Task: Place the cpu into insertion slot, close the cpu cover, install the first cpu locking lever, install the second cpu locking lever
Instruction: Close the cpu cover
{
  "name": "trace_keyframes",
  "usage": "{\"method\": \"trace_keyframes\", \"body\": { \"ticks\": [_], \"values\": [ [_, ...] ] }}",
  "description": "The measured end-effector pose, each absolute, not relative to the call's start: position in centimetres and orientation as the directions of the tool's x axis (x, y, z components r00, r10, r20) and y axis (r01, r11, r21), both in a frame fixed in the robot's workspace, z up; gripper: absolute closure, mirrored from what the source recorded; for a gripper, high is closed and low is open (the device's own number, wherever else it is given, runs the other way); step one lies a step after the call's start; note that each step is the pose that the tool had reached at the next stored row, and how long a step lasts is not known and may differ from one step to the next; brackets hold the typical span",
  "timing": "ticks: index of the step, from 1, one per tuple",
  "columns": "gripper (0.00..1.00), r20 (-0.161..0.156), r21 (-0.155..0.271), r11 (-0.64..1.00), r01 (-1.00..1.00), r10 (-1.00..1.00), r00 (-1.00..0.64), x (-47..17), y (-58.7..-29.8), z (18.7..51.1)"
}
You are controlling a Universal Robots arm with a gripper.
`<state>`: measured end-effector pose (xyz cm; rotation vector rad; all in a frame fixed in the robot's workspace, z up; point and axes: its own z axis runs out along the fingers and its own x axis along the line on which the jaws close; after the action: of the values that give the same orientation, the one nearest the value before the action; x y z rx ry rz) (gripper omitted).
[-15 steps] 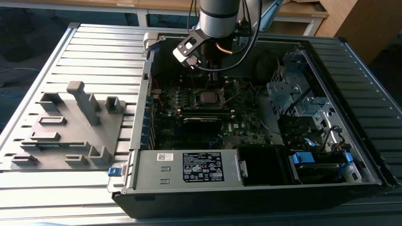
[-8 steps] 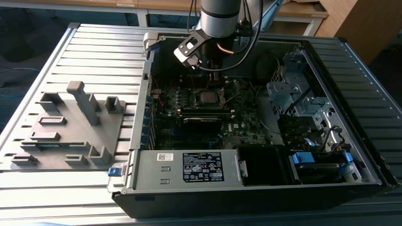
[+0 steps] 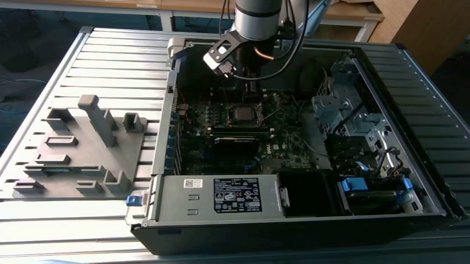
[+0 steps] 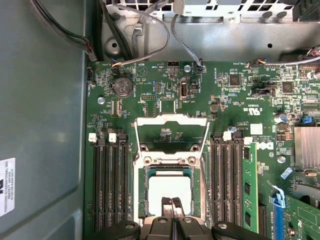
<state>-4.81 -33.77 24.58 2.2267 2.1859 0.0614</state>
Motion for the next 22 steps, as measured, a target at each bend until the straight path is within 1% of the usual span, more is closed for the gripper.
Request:
{"method": "trace_keyframes", "body": {
  "ticks": [22],
  "values": [
    [0.89, 0.014, 0.042, -0.019, 0.999, 1.0, 0.018, -4.81, -33.77, 25.31]
  ]
}}
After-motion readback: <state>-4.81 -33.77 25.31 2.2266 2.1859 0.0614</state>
